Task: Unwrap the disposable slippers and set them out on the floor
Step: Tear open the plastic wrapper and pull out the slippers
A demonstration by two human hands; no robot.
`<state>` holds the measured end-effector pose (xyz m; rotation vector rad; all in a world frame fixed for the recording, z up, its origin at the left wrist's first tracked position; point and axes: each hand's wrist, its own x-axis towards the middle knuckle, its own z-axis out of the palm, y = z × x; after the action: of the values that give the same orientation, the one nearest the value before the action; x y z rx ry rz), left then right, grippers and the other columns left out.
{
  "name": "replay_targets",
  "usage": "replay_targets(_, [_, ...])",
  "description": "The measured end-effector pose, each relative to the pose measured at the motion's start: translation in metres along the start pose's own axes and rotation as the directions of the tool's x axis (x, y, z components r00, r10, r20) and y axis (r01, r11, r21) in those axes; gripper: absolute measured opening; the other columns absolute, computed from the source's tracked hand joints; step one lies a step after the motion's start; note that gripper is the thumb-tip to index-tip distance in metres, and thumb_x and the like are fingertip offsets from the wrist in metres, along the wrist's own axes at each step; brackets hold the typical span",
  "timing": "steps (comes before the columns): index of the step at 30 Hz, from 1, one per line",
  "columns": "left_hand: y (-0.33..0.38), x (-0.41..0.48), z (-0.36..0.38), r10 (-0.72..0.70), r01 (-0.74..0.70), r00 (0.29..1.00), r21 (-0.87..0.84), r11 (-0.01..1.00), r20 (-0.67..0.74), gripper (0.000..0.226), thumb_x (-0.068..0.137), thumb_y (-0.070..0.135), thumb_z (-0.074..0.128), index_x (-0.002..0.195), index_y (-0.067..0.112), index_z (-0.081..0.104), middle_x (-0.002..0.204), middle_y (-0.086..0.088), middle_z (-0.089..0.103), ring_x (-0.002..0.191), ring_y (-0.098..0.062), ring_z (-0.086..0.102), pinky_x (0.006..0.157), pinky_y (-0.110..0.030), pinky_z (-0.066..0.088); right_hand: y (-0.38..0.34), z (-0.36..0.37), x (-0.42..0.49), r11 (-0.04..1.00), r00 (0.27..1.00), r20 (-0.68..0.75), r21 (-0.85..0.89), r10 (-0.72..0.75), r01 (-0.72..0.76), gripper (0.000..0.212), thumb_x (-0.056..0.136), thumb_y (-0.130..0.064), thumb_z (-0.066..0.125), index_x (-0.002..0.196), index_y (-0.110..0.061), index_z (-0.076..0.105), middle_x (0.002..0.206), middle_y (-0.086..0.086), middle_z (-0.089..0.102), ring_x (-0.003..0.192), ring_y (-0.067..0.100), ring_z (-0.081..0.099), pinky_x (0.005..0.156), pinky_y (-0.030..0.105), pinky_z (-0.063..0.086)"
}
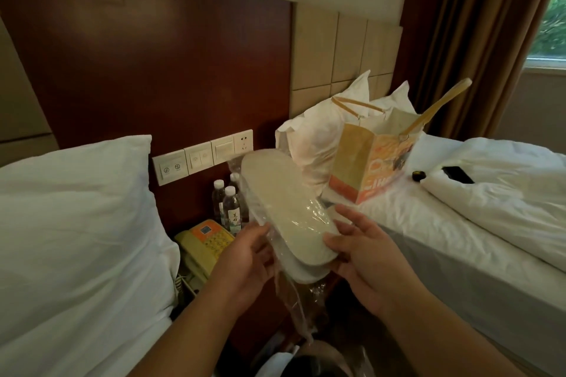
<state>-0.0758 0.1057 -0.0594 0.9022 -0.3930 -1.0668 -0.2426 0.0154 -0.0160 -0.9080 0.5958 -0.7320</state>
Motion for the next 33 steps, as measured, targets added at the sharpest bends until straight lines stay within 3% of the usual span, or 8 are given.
replay_targets(3, [0.002, -0.003, 0.01, -0.079, 0.074, 0.994, -0.075, 0.994, -0.068, 0.035, 0.09, 0.035, 0.059, 0.114, 0.012, 0.068, 0.09, -0.011, 0.074, 0.078, -0.027, 0.073, 0.064, -0.045, 0.058, -0.002, 0.0, -0.004, 0.978, 0.987, -0.032, -0.14, -0.158, 0.152, 0.055, 0.081, 0.018, 0.063, 0.108, -0.029, 0.069, 0.099, 0.001, 0.074, 0.088, 0.021, 0.074, 0.073, 0.04, 0.06])
replay_targets(7, [0.002, -0.004, 0.026, -0.186, 0.186, 0.982, -0.175, 0.967, 0.018, 0.071, 0.077, 0.072, 0.06, 0.123, 0.018, 0.064, 0.115, -0.018, 0.073, 0.104, -0.041, 0.07, 0.086, -0.067, 0.05, 0.004, 0.007, -0.017, 0.789, 0.912, 0.165, -0.46, -0.375, 0.408, 0.061, 0.081, 0.009, 0.069, 0.114, -0.042, 0.065, 0.102, -0.014, 0.069, 0.089, 0.009, 0.07, 0.067, 0.025, 0.06])
replay_targets(11, [0.002, -0.006, 0.037, -0.157, 0.24, 0.959, -0.387, 0.89, 0.234, 0.087, 0.075, 0.073, 0.063, 0.135, 0.011, 0.055, 0.129, -0.029, 0.062, 0.117, -0.047, 0.061, 0.104, -0.066, 0.039, 0.007, 0.014, -0.029, 0.473, 0.789, 0.327, -0.659, -0.52, 0.585, 0.073, 0.076, -0.002, 0.075, 0.124, -0.052, 0.05, 0.109, -0.026, 0.053, 0.098, 0.002, 0.061, 0.073, 0.018, 0.058])
replay_targets(14, [0.003, -0.005, 0.044, -0.137, 0.198, 0.978, -0.483, 0.853, 0.158, 0.085, 0.071, 0.064, 0.075, 0.133, 0.008, 0.057, 0.126, -0.029, 0.064, 0.113, -0.047, 0.063, 0.102, -0.063, 0.043, 0.005, 0.012, -0.031, 0.297, 0.728, 0.293, -0.771, -0.62, 0.564, 0.061, 0.074, -0.02, 0.08, 0.117, -0.048, 0.048, 0.108, -0.029, 0.043, 0.096, 0.002, 0.054, 0.074, 0.022, 0.056])
replay_targets(20, [0.005, -0.006, 0.048, -0.146, 0.161, 0.987, -0.434, 0.886, 0.068, 0.076, 0.071, 0.059, 0.077, 0.128, 0.012, 0.061, 0.118, -0.026, 0.069, 0.107, -0.046, 0.067, 0.095, -0.063, 0.049, 0.001, -0.001, -0.03, 0.126, 0.775, 0.247, -0.914, -0.582, 0.386, 0.028, 0.073, -0.053, 0.069, 0.097, -0.044, 0.057, 0.112, -0.018, 0.031, 0.106, 0.005, 0.032, 0.091, 0.031, 0.045])
replay_targets(27, [0.001, -0.007, 0.046, -0.141, 0.187, 0.98, -0.417, 0.89, 0.14, 0.068, 0.08, 0.058, 0.072, 0.124, 0.005, 0.068, 0.124, -0.025, 0.066, 0.114, -0.041, 0.064, 0.101, -0.055, 0.048, 0.0, 0.006, -0.035, 0.073, 0.796, 0.404, -0.872, -0.45, 0.484, 0.044, 0.078, -0.07, 0.055, 0.1, -0.034, 0.064, 0.105, -0.023, 0.038, 0.093, -0.004, 0.048, 0.076, 0.023, 0.054])
replay_targets(30, [0.0, -0.008, 0.046, -0.151, 0.211, 0.973, -0.403, 0.89, 0.175, 0.063, 0.079, 0.058, 0.072, 0.105, 0.001, 0.077, 0.121, -0.026, 0.068, 0.11, -0.041, 0.067, 0.099, -0.056, 0.05, 0.002, 0.007, -0.034, 0.098, 0.799, 0.47, -0.837, -0.374, 0.538, 0.039, 0.078, -0.061, 0.064, 0.104, -0.032, 0.064, 0.116, -0.024, 0.037, 0.104, -0.01, 0.045, 0.074, 0.009, 0.047])
replay_targets(33, [0.0, -0.009, 0.045, -0.166, 0.23, 0.967, -0.385, 0.894, 0.191, 0.067, 0.077, 0.057, 0.075, 0.11, -0.001, 0.074, 0.123, -0.026, 0.067, 0.11, -0.042, 0.066, 0.091, -0.059, 0.053, -0.001, 0.003, -0.031, 0.173, 0.822, 0.48, -0.821, -0.306, 0.543, 0.031, 0.078, -0.043, 0.075, 0.105, -0.032, 0.066, 0.113, -0.024, 0.044, 0.101, -0.006, 0.049, 0.074, 0.008, 0.045])
